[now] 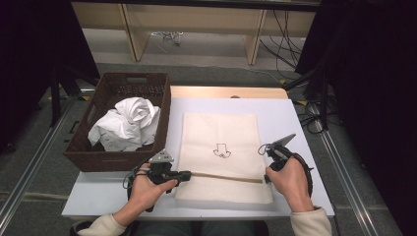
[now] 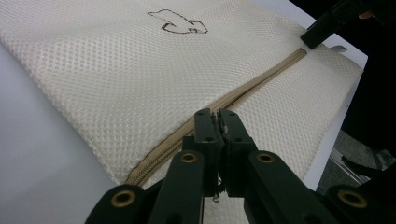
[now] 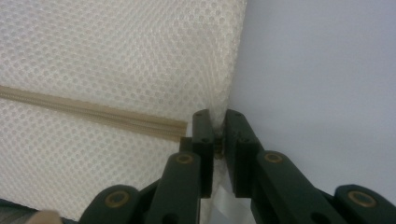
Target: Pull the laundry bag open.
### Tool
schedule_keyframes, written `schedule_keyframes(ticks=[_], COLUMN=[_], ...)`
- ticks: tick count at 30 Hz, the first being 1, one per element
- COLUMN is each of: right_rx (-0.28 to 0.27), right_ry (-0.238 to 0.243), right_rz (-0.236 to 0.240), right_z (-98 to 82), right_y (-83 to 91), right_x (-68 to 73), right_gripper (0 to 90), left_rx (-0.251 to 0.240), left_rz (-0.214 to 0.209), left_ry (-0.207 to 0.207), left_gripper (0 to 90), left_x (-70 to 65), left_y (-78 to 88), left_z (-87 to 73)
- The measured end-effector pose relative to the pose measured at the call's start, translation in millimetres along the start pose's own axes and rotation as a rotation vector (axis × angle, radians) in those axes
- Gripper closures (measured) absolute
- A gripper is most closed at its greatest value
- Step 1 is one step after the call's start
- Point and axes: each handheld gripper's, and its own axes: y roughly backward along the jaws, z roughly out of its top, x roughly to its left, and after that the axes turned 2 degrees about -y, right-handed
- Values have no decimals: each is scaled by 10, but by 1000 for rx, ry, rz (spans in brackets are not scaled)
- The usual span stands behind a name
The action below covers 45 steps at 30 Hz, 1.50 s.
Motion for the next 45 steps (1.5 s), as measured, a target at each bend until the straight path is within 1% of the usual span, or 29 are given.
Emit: schedule_keyframes(ticks=[2, 5, 6, 7, 8, 9, 10, 11, 12, 15, 18, 20, 21, 22, 23, 24, 29, 30, 32, 34, 36, 37, 38, 39, 41, 42, 43, 44, 45], right_rx=[-1, 2, 2, 3, 3, -36, -36, -5, 6, 6, 6, 7, -13, -13, -27, -27, -26, -25, -24, -27, -23, -26, -12, 21, 21, 28, 21, -13, -13], right_ry=[7, 6, 6, 5, 5, 56, 56, 19, 5, 6, 9, 8, -3, -3, 70, 70, 70, 69, 68, 68, 77, 71, 60, 3, 7, -24, -12, 63, 63], right_rz=[-3, -2, -2, 0, 0, -5, -5, -4, -1, -3, -1, -1, 2, 2, 1, 1, 0, -3, -5, -6, -4, -5, -3, -1, 0, -3, -6, -1, -1], right_z=[0, 3, 3, 4, 4, 10, 10, 9, 6, 8, 7, 7, -2, -2, 11, 11, 12, 12, 12, 10, 12, 10, 10, 7, 8, 7, 7, 14, 14], right_y=[-6, -9, -9, -10, -10, -38, -38, -25, -20, -24, -26, -29, -48, -48, -56, -56, -62, -65, -65, -70, -73, -74, -69, -54, -58, -55, -60, -90, -90], right_x=[0, -1, -1, 1, 1, -28, -28, -5, 4, 0, -3, -4, 2, 2, -51, -51, -47, -45, -44, -40, -46, -42, -37, -1, -7, 14, 4, -55, -55], right_gripper=[842, 842, 842, 842, 842, 842, 842, 842, 842, 842, 842, 842, 841, 841, 841, 841, 842, 842, 842, 842, 842, 842, 841, 841, 842, 842, 842, 841, 841], left_rx=[5, -4, 6, -1, -1, -2, 1, 7, 6, 0, 4, -2, -4, -4, 6, -3, -3, 3, -1, 3, 3, 2, -2, -1, 1, -2, -3, -3, 1], left_rz=[2, 2, 4, 5, 5, 11, 4, 10, 9, 11, 10, 15, 17, 17, 16, 21, 28, 37, 31, 38, 41, 35, 34, 34, 33, 36, 41, 41, 40], left_ry=[-6, 6, 1, 15, 15, 9, 12, 9, 10, 19, 14, 24, 25, 25, 28, 31, 35, 32, 39, 38, 42, 43, 50, 47, 48, 51, 48, 48, 52], left_gripper=[867, 866, 866, 866, 867, 866, 866, 867, 866, 867, 867, 866, 867, 866, 867, 867, 867, 867, 867, 866, 866, 866, 867, 867, 866, 867, 867, 866, 866], left_x=[18, 28, 39, 37, 37, 40, 47, 55, 64, 66, 78, 82, 94, 94, 108, 110, 144, 159, 163, 171, 175, 181, 179, 184, 195, 197, 207, 207, 215], left_y=[15, 25, 38, 39, 39, 42, 46, 54, 60, 66, 74, 77, 87, 87, 101, 101, 134, 155, 156, 161, 159, 161, 159, 161, 166, 167, 171, 171, 178], left_z=[-8, -21, -24, -35, -35, -40, -41, -42, -46, -49, -62, -74, -80, -80, -83, -89, -117, -127, -134, -148, -156, -160, -162, -164, -171, -175, -182, -182, -185])
